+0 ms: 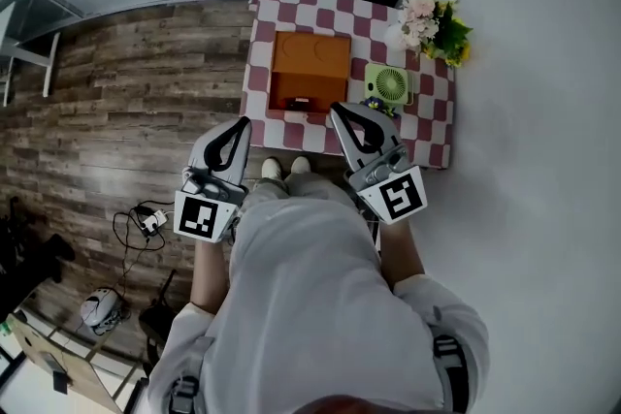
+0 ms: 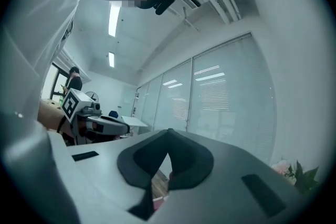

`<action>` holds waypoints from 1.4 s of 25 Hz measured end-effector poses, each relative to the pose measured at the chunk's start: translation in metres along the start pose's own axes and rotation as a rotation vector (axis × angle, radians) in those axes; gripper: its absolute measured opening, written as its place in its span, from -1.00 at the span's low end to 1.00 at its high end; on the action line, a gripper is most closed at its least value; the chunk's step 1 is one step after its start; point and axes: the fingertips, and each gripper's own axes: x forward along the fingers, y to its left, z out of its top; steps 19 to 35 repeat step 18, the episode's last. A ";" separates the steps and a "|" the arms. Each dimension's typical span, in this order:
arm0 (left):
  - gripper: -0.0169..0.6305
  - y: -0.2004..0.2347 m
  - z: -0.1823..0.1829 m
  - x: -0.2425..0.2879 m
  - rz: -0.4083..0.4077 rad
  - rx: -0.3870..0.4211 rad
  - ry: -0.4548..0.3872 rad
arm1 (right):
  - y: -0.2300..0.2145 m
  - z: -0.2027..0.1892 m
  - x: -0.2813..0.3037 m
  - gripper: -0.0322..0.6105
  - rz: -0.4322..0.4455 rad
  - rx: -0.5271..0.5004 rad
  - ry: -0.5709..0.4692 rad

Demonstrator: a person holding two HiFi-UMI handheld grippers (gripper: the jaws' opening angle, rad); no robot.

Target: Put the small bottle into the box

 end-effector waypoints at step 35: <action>-0.94 -0.065 0.003 0.047 0.029 0.118 0.116 | -0.042 -0.002 -0.034 -0.90 0.008 0.038 -0.092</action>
